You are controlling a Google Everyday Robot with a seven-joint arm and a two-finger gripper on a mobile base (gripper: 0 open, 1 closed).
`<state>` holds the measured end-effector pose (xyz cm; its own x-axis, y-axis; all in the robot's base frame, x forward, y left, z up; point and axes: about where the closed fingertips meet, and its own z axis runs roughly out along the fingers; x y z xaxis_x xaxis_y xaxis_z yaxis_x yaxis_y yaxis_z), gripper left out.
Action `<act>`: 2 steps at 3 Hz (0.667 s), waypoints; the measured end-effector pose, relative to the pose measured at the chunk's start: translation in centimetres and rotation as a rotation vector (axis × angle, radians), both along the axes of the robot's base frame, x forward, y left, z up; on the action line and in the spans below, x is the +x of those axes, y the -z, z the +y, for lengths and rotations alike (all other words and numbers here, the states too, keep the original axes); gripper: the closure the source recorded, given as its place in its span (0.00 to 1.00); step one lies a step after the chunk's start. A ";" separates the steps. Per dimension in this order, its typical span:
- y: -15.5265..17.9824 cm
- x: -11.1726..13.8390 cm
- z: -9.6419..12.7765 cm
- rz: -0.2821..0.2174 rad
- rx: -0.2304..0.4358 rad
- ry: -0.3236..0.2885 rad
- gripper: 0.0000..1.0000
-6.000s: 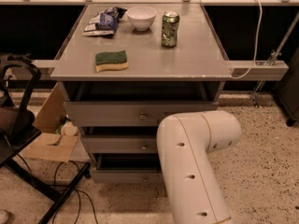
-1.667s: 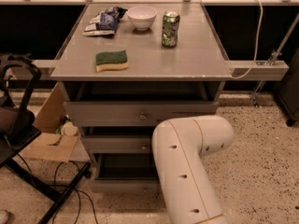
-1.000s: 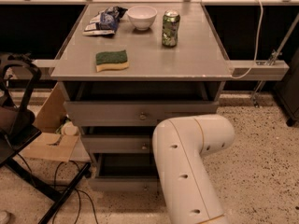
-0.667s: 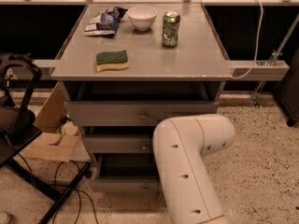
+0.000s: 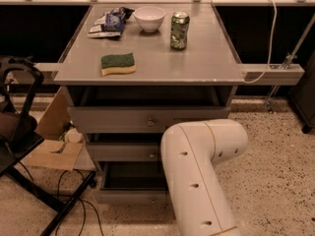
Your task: Open bottom drawer
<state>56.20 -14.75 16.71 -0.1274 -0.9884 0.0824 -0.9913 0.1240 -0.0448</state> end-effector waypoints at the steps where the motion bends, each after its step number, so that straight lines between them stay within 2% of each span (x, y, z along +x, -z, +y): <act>1: -0.2 -0.7 -0.2 0.012 -0.007 0.010 1.00; 2: -0.5 -1.2 -0.3 0.020 -0.014 0.019 1.00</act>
Offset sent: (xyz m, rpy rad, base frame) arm -0.3203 -0.0762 0.2547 -0.3284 0.4145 -0.4754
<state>54.96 -15.07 17.17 -0.1447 -0.9846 0.0986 -0.9894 0.1427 -0.0265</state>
